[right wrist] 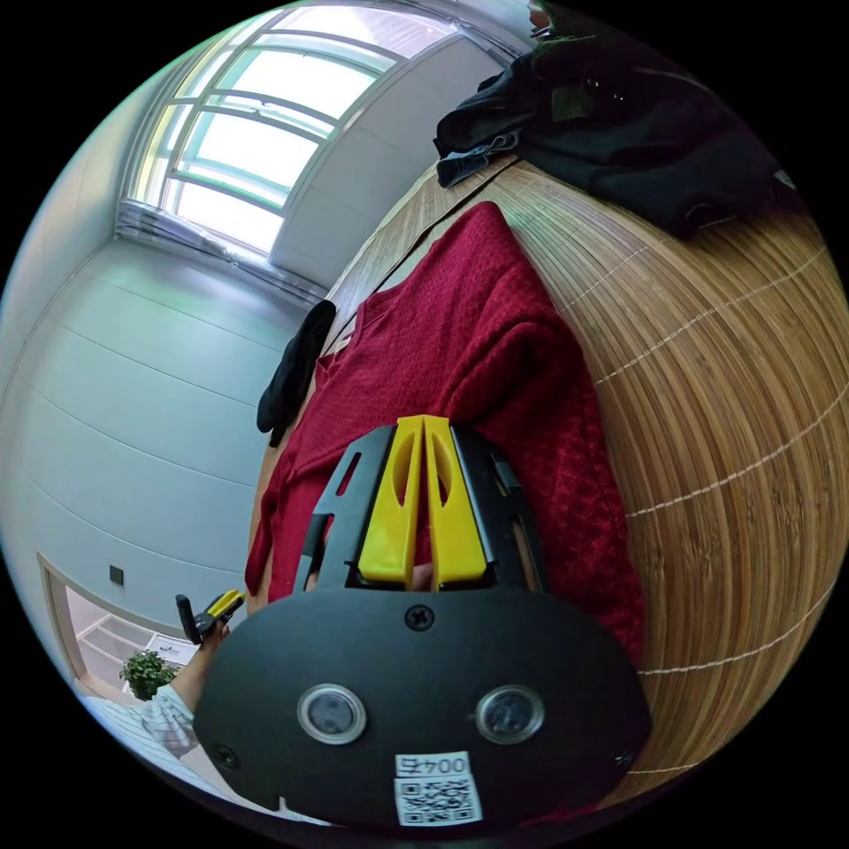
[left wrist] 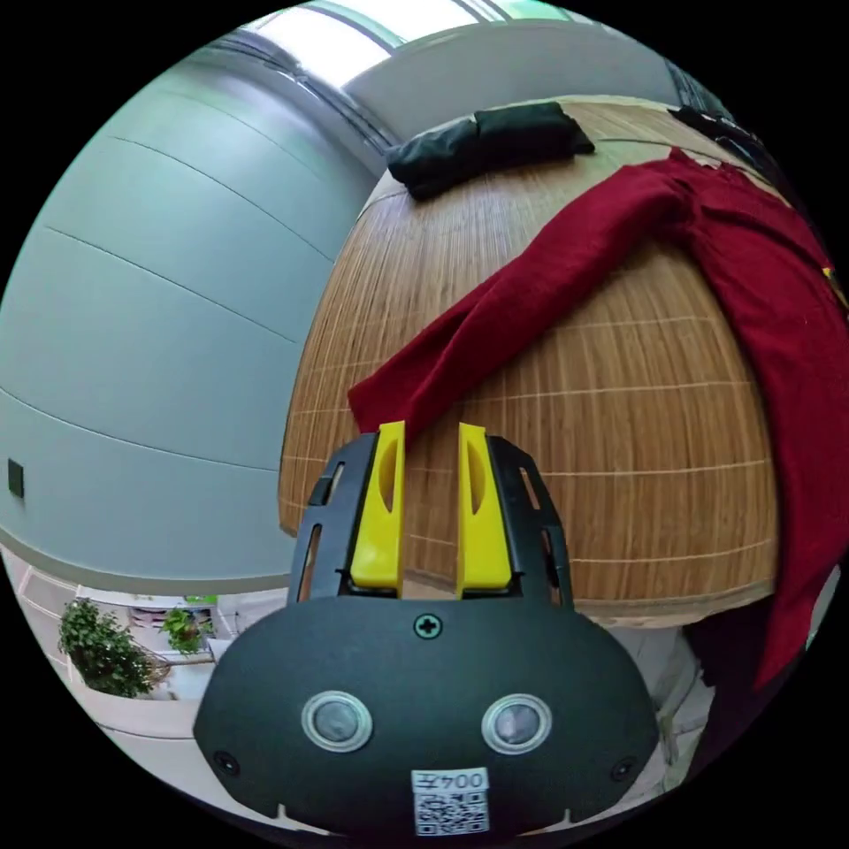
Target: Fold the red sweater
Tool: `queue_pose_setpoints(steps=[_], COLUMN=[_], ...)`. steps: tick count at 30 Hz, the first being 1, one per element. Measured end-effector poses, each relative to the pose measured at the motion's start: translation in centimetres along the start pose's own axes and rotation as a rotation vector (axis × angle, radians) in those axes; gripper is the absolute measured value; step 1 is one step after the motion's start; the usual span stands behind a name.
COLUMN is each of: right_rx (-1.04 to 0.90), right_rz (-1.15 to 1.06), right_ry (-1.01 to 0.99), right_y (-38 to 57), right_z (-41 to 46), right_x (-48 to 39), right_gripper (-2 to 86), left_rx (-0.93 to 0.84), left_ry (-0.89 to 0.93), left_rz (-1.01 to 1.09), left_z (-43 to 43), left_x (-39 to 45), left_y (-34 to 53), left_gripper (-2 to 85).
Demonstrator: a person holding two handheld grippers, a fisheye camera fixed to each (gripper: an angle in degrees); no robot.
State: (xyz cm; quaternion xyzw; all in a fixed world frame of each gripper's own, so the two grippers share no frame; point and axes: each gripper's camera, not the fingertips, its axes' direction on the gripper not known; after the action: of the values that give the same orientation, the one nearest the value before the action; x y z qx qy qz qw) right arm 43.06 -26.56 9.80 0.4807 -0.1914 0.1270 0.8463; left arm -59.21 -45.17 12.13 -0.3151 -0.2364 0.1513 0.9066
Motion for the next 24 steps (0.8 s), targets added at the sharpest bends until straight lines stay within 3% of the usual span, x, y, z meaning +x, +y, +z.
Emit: queue_pose_setpoints(steps=[4, 11, 24], right_rx=[-0.002, -0.003, -0.004], right_rz=[0.002, 0.004, 0.008], right_ry=[0.016, 0.029, 0.017], right_y=[0.0, -0.2, -0.6], right_z=[0.1, 0.3, 0.4], right_x=[-0.1, -0.1, 0.4], right_gripper=[-0.7, -0.8, -0.8], left_rx=[-0.099, -0.217, -0.221], left_ry=[-0.122, -0.062, 0.056], left_rz=[0.105, 0.317, 0.402], left_z=[1.8, 3.2, 0.3], left_x=[0.3, 2.3, 2.0], left_y=[-2.0, -6.2, -9.5], left_gripper=[8.0, 5.9, 7.6])
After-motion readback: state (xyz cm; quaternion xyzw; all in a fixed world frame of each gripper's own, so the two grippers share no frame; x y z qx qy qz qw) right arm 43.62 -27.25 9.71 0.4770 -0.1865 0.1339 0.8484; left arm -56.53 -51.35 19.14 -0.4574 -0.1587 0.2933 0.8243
